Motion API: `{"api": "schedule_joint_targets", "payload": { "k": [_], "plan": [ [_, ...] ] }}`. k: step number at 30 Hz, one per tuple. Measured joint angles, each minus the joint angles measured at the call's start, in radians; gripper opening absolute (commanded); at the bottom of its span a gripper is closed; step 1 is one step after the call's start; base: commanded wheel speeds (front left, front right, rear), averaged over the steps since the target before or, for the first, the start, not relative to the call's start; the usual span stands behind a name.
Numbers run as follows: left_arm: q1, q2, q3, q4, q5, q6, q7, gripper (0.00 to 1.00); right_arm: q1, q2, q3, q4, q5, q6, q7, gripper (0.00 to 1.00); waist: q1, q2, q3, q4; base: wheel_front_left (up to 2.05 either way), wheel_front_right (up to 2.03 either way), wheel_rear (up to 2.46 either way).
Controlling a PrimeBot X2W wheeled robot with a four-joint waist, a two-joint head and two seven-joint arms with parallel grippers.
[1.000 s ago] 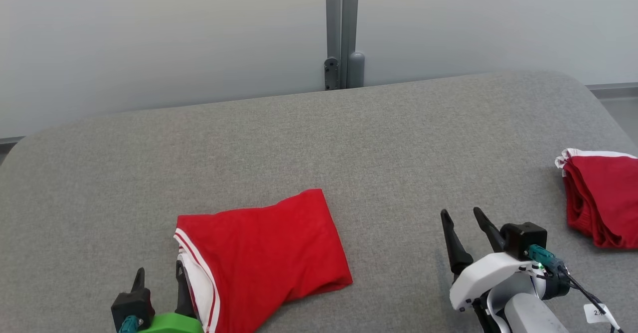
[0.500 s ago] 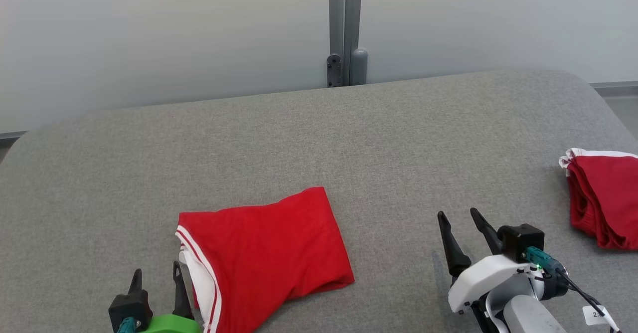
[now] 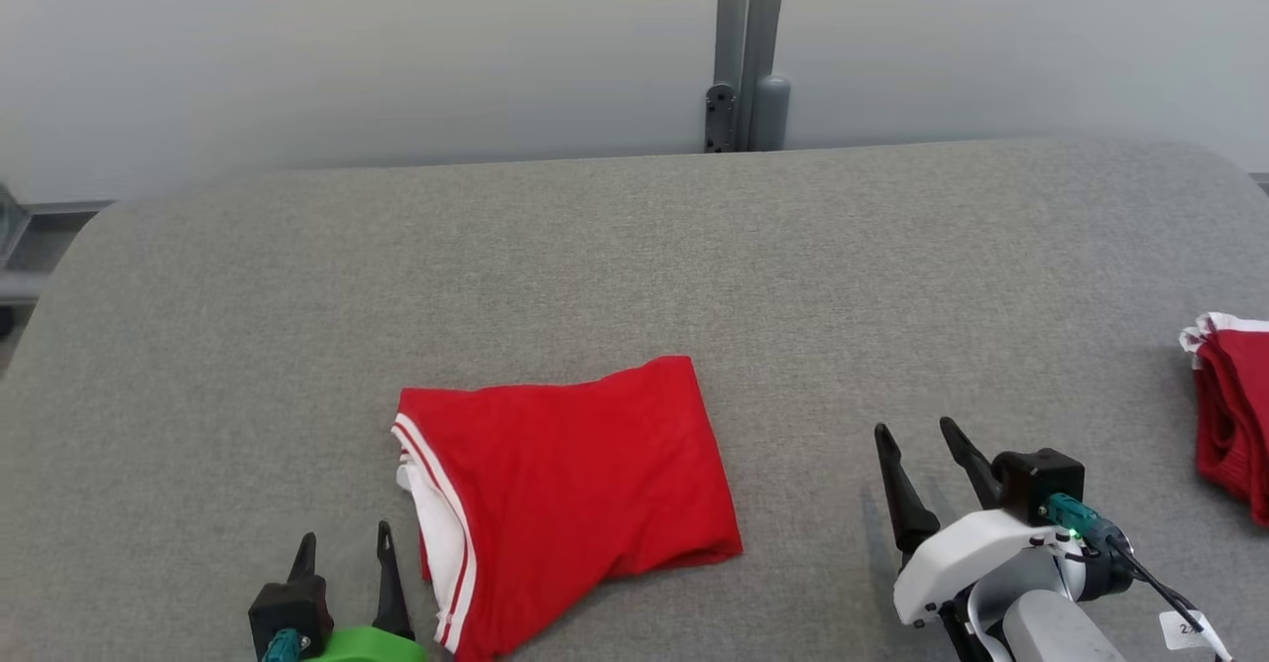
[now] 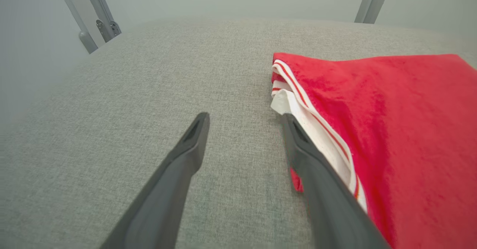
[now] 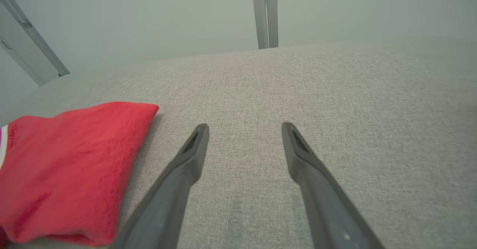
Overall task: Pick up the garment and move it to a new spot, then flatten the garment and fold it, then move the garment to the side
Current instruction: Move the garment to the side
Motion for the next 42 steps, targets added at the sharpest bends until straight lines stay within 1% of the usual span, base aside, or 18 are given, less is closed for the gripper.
{"api": "schedule_joint_targets", "payload": {
  "k": [5, 13, 14, 16, 22, 23, 24, 25, 29, 34, 37, 39, 42],
  "plan": [
    [-0.016, 0.000, -0.019, 0.003, -0.001, 0.000, 0.000, 1.00, -0.002, 0.000, 0.026, -0.005, 0.003, 0.000, 0.000, 1.00, 0.0000, 0.0000, 0.017, 0.058, 0.00, 0.00, 0.00],
    [-0.031, 0.000, -0.039, 0.006, 0.001, -0.001, 0.000, 1.00, -0.039, 0.001, 0.104, 0.016, 0.021, 0.000, 0.000, 1.00, 0.0000, 0.0000, 0.049, 0.176, 0.00, 0.00, 0.00],
    [-0.031, 0.001, -0.041, 0.005, 0.001, 0.000, 0.000, 1.00, -0.049, 0.001, 0.120, 0.026, 0.022, 0.000, 0.000, 1.00, 0.0000, 0.0000, 0.057, 0.204, 0.00, 0.00, 0.00],
    [-0.031, 0.000, -0.043, 0.005, 0.000, 0.001, 0.000, 1.00, -0.060, 0.002, 0.130, 0.053, 0.022, 0.000, 0.000, 1.00, 0.0000, 0.0000, 0.067, 0.234, 0.00, 0.00, 0.00],
    [-0.034, 0.001, -0.048, -0.002, -0.007, 0.001, 0.000, 1.00, -0.103, 0.002, 0.137, 0.196, 0.045, 0.000, 0.000, 1.00, 0.0000, 0.0000, 0.101, 0.298, 0.00, 0.00, 0.00],
    [-0.035, 0.001, -0.049, -0.003, -0.007, 0.002, 0.000, 1.00, -0.112, 0.001, 0.142, 0.212, 0.056, 0.000, 0.000, 0.83, 0.0000, 0.0000, 0.109, 0.303, 0.00, 0.00, 0.00],
    [-0.036, 0.001, -0.049, -0.004, -0.008, 0.004, 0.000, 1.00, -0.122, 0.001, 0.146, 0.220, 0.065, 0.000, -0.001, 0.13, 0.0000, 0.0000, 0.116, 0.307, 0.00, 0.00, 0.00],
    [-0.038, 0.001, -0.048, -0.004, -0.008, 0.004, 0.000, 1.00, -0.133, 0.001, 0.153, 0.227, 0.069, 0.000, -0.002, 0.00, 0.0000, 0.0000, 0.124, 0.310, 0.00, 0.00, 0.00],
    [-0.049, 0.001, -0.046, -0.004, -0.010, 0.008, 0.000, 1.00, -0.156, 0.005, 0.150, 0.218, 0.068, 0.001, -0.002, 0.00, 0.0000, 0.0000, 0.141, 0.303, 0.00, 0.00, 0.00],
    [-0.050, 0.000, -0.035, -0.004, -0.004, 0.007, 0.000, 1.00, -0.164, 0.003, 0.103, 0.178, -0.022, 0.001, -0.002, 0.00, 0.0000, 0.0000, 0.146, 0.260, 0.00, 0.00, 0.00],
    [-0.054, 0.000, -0.033, -0.003, 0.002, -0.001, 0.000, 1.00, -0.161, 0.003, 0.074, 0.155, -0.077, 0.001, -0.001, 0.00, 0.0000, 0.0000, 0.145, 0.216, 0.00, 0.00, 0.00],
    [-0.057, 0.000, -0.033, -0.004, 0.003, -0.004, 0.000, 1.00, -0.155, 0.003, 0.061, 0.145, -0.087, 0.001, -0.001, 0.00, 0.0000, 0.0000, 0.142, 0.186, 0.00, 0.00, 0.00],
    [-0.073, 0.001, -0.039, -0.006, 0.003, -0.008, 0.000, 1.00, -0.142, 0.002, 0.045, 0.129, -0.095, 0.001, -0.001, 0.00, 0.0000, 0.0000, 0.134, 0.092, 0.00, 0.00, 0.00]
  ]
}}
